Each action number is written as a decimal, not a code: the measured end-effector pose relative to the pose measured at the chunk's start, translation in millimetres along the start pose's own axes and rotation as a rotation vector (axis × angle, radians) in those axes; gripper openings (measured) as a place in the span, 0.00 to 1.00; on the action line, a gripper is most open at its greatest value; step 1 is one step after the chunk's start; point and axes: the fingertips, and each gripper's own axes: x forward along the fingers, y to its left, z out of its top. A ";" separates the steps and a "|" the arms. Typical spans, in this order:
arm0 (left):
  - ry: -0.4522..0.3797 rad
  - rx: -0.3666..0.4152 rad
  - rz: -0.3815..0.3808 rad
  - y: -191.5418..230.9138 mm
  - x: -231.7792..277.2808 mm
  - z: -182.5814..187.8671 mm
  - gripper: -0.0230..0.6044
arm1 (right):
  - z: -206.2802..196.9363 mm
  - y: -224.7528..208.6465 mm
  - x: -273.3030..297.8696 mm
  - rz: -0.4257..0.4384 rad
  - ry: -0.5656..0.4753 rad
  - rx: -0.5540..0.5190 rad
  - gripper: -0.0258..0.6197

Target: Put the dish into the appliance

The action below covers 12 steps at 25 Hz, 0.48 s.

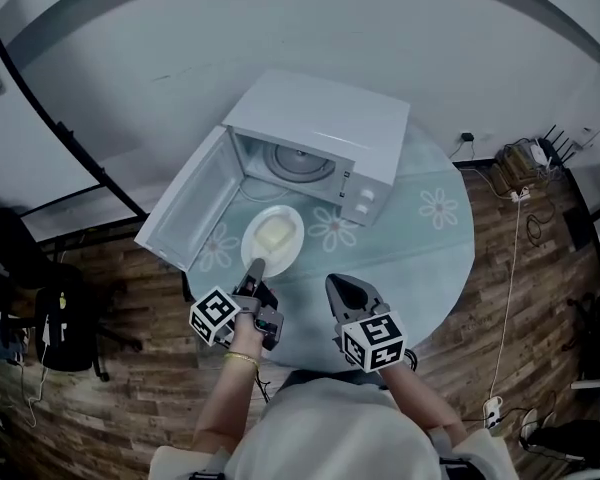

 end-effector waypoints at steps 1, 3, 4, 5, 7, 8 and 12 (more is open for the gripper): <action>0.006 0.001 -0.001 1.1 9.1 2.8 0.11 | 0.5 -2.2 2.7 0.000 0.003 -0.001 0.05; 0.011 0.003 -0.003 3.9 26.7 8.5 0.11 | 0.1 -6.8 8.3 0.000 0.012 -0.002 0.05; 0.010 0.000 -0.004 5.5 35.5 11.4 0.11 | 0.2 -9.4 11.3 0.000 0.016 -0.002 0.05; 0.010 -0.010 -0.004 7.0 44.4 14.2 0.11 | 0.7 -12.1 14.4 0.001 0.020 -0.002 0.05; 0.009 -0.035 -0.004 9.4 62.3 19.3 0.11 | 2.8 -18.0 20.6 0.005 0.025 -0.004 0.05; 0.009 -0.043 -0.004 10.5 70.7 21.5 0.11 | 3.9 -20.8 23.7 0.008 0.027 -0.006 0.05; 0.007 -0.058 0.000 15.9 98.7 29.0 0.11 | 6.2 -32.2 35.8 0.015 0.040 -0.009 0.05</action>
